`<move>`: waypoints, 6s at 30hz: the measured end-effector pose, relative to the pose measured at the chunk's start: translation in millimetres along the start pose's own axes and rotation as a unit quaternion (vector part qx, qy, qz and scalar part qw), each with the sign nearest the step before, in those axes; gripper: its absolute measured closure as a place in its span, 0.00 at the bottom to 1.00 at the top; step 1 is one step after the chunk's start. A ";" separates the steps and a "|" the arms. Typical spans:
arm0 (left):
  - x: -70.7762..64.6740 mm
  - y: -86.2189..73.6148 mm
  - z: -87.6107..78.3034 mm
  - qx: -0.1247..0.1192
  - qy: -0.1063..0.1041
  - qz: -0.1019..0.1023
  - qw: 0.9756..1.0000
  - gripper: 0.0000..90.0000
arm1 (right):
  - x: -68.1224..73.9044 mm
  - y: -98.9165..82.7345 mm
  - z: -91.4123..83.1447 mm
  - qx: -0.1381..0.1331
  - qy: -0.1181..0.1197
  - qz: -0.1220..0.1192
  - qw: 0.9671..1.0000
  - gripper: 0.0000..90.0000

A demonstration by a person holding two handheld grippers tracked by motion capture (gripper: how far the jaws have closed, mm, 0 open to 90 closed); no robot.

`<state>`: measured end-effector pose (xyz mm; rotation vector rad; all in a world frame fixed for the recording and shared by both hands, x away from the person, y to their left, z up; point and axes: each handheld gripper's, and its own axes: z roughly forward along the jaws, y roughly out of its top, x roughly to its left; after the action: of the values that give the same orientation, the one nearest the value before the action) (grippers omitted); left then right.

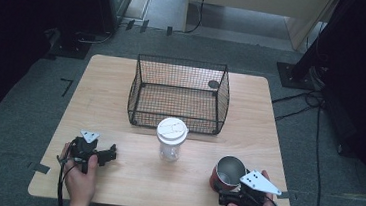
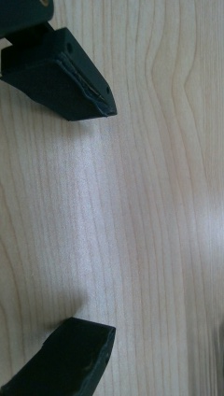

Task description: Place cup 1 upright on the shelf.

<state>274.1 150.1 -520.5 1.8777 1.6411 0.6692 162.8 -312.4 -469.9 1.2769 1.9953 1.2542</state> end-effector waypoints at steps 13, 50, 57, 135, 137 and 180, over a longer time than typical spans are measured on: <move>0.0 0.0 0.0 0.000 0.000 0.000 1.000 0.00 | 5.5 -1.7 6.1 -0.016 -0.024 -0.010 1.000 0.07; -0.1 0.0 0.1 -0.001 0.000 -0.001 1.000 0.00 | 17.7 47.1 10.9 -0.033 -0.043 -0.005 0.999 0.09; -0.1 0.0 0.1 -0.001 0.000 -0.001 1.000 0.00 | 16.2 60.3 11.9 -0.041 -0.045 -0.003 0.998 0.09; -1.9 0.3 0.2 0.000 -0.004 0.004 1.000 0.00 | 14.3 174.8 65.6 -0.129 -0.075 -0.010 0.989 0.09; -1.9 0.3 0.2 0.000 -0.004 0.004 1.000 0.00 | 14.3 176.4 71.5 -0.134 -0.074 -0.009 0.988 0.09; -2.5 0.6 0.5 0.000 -0.005 0.006 1.000 0.00 | -13.5 197.8 159.4 -0.152 -0.102 0.034 0.983 0.08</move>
<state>274.6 147.5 -520.5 1.8882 1.6241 0.6635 381.0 -222.3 -375.2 1.2714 1.5619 1.3405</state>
